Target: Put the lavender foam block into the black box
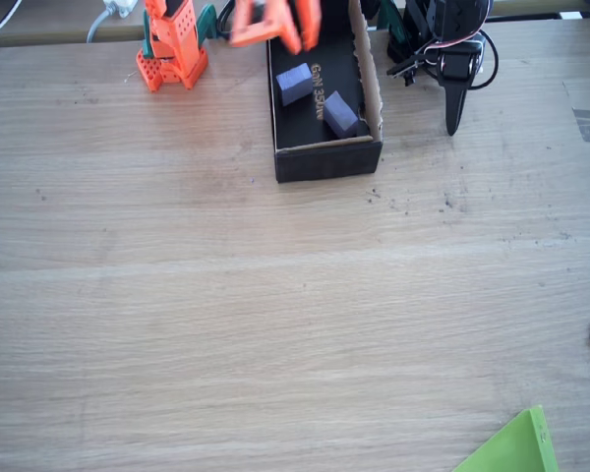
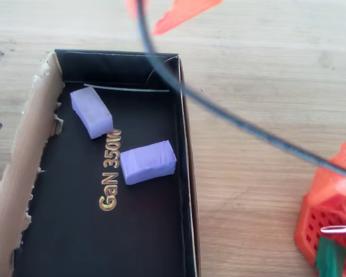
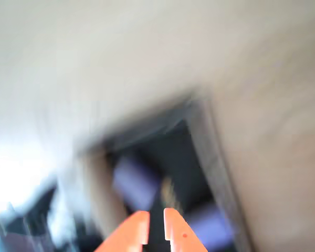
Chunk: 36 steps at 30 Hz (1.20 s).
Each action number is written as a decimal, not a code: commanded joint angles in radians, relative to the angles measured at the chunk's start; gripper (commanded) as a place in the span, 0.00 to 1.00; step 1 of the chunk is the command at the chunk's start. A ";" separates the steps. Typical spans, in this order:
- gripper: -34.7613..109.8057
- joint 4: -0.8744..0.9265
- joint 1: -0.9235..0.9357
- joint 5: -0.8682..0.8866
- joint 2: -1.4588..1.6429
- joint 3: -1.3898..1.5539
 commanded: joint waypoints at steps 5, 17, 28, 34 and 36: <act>0.24 -0.227 0.600 0.087 0.420 0.480; 0.24 -0.310 0.784 0.103 1.175 1.069; 0.24 -0.531 0.833 0.098 1.115 1.362; 0.24 -0.453 0.813 0.153 1.066 1.362; 0.24 -0.411 0.818 0.141 1.078 1.362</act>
